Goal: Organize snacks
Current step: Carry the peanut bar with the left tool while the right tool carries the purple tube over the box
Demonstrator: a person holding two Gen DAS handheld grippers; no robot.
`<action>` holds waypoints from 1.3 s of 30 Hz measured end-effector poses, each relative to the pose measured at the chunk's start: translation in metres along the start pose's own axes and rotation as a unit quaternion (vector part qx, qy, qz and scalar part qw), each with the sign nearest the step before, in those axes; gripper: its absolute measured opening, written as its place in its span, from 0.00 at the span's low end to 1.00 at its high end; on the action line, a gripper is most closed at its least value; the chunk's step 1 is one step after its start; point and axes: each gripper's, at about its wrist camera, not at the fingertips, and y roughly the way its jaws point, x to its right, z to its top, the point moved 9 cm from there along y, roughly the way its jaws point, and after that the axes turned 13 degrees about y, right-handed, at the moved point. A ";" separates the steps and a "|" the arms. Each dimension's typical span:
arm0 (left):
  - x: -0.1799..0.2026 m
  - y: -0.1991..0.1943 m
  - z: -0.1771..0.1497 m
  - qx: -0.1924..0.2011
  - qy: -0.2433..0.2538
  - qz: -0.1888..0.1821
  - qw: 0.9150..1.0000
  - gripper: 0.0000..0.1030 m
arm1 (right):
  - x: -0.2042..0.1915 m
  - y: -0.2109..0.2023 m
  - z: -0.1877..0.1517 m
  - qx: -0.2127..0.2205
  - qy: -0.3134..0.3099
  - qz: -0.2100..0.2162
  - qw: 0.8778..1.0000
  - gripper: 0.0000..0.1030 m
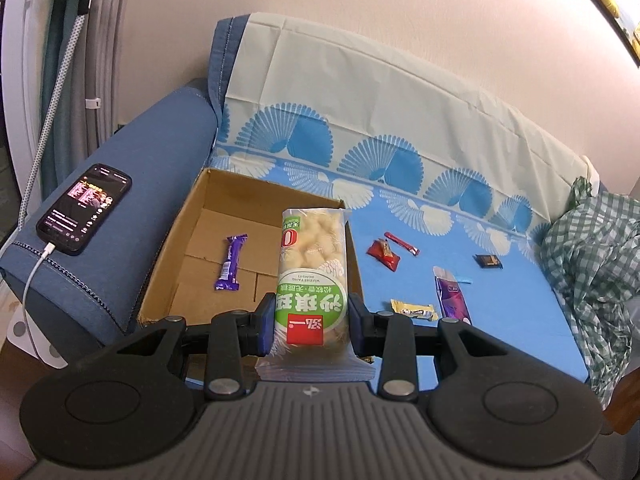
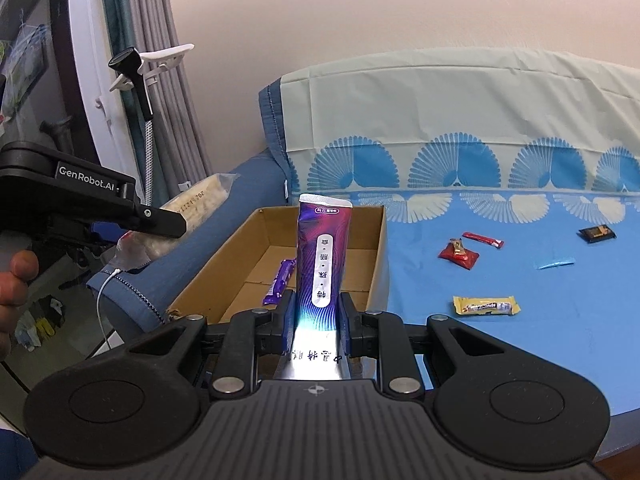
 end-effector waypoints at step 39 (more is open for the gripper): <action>-0.074 0.100 0.031 -0.027 -0.036 0.027 0.999 0.39 | -0.002 0.116 0.009 -0.075 -0.016 -0.013 0.997 0.23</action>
